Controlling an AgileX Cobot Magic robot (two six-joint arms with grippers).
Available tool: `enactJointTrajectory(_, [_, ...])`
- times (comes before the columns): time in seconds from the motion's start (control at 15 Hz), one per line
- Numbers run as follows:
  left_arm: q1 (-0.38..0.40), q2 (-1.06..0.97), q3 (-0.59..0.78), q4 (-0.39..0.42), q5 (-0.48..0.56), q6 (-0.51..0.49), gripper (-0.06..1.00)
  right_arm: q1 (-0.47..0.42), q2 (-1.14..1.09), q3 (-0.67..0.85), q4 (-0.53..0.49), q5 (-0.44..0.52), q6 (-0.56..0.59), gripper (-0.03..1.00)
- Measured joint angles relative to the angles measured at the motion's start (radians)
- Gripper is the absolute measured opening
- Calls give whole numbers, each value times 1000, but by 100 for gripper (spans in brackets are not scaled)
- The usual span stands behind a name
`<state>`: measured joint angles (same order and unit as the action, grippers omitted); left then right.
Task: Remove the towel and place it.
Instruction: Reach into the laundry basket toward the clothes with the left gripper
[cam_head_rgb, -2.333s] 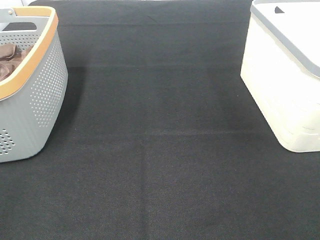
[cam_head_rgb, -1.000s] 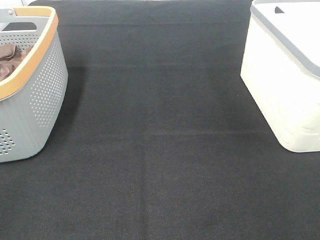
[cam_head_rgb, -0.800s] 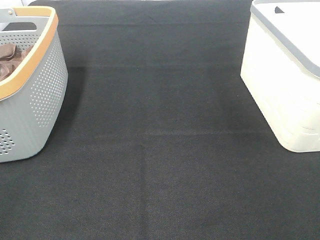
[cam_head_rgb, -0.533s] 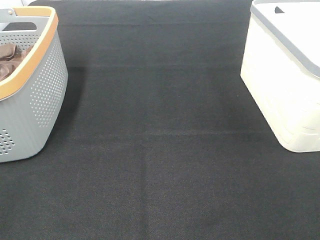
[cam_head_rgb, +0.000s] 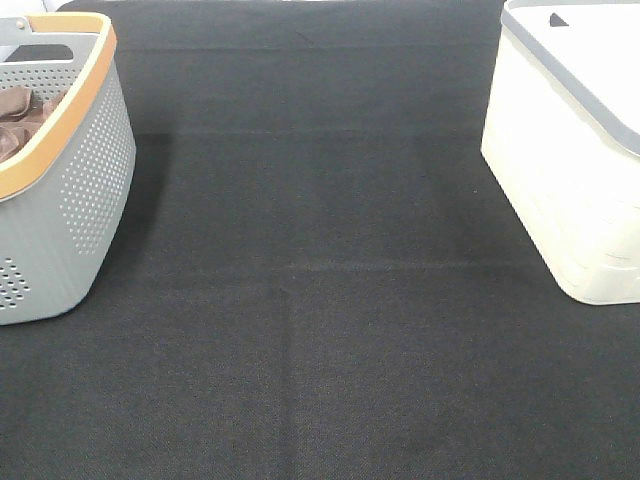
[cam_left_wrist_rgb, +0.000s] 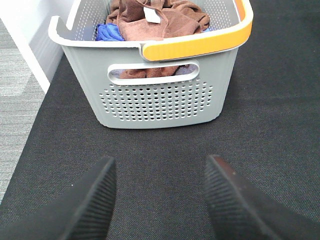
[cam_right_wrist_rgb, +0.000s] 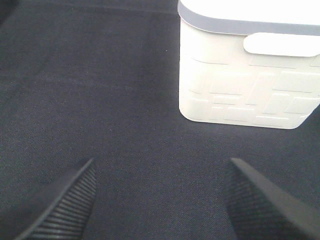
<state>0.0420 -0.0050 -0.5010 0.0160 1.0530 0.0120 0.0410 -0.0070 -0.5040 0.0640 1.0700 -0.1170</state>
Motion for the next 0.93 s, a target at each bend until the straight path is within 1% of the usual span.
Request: enactJointTrajectory(0.93, [0,0,0,0,0,0,52,0,0,0,0,0,0,69])
